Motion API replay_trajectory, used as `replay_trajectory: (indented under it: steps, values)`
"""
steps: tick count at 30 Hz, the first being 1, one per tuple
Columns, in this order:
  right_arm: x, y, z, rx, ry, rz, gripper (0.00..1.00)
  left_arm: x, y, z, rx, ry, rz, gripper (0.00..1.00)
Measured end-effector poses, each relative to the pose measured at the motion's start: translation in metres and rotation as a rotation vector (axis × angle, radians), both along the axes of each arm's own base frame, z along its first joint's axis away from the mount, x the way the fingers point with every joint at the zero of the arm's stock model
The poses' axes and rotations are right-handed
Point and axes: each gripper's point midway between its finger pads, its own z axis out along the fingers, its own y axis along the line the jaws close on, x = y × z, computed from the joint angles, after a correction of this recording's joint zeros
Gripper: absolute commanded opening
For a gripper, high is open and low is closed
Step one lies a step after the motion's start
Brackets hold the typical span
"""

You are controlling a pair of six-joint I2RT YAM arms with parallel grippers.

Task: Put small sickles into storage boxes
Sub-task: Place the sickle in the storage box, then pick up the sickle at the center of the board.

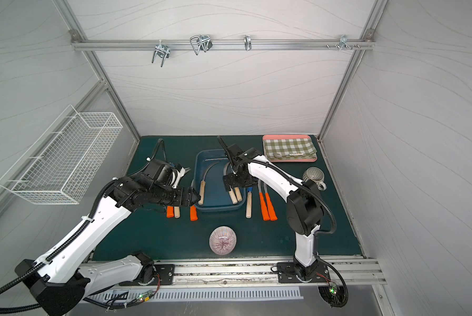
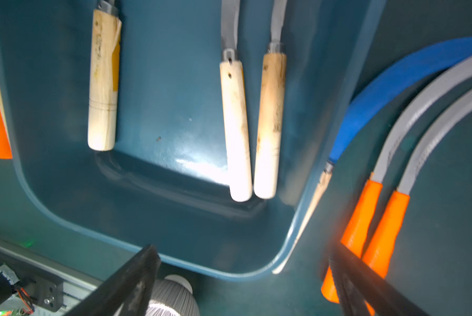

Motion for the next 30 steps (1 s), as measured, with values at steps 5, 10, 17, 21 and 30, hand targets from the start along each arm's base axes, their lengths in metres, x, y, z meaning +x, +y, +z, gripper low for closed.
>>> replay_trajectory:
  steps: [5, 10, 17, 21, 30]
  values:
    - [-0.012, -0.013, 0.006, -0.005, -0.006, -0.015, 0.99, -0.002, -0.009, -0.003, -0.012, -0.003, -0.017, 0.99]
    - [-0.025, -0.028, 0.005, -0.015, 0.006, -0.037, 0.99, -0.002, -0.019, -0.004, -0.028, -0.016, -0.039, 0.99]
    - [-0.043, -0.050, -0.008, -0.040, 0.046, -0.081, 0.99, -0.009, -0.034, -0.022, -0.027, -0.012, -0.090, 0.99]
    - [-0.051, -0.062, -0.015, -0.051, 0.063, -0.108, 0.99, -0.014, -0.043, -0.027, -0.030, -0.018, -0.125, 0.99]
    - [-0.066, -0.088, -0.042, -0.072, 0.096, -0.171, 0.79, -0.024, -0.054, -0.053, -0.017, -0.014, -0.177, 0.99]
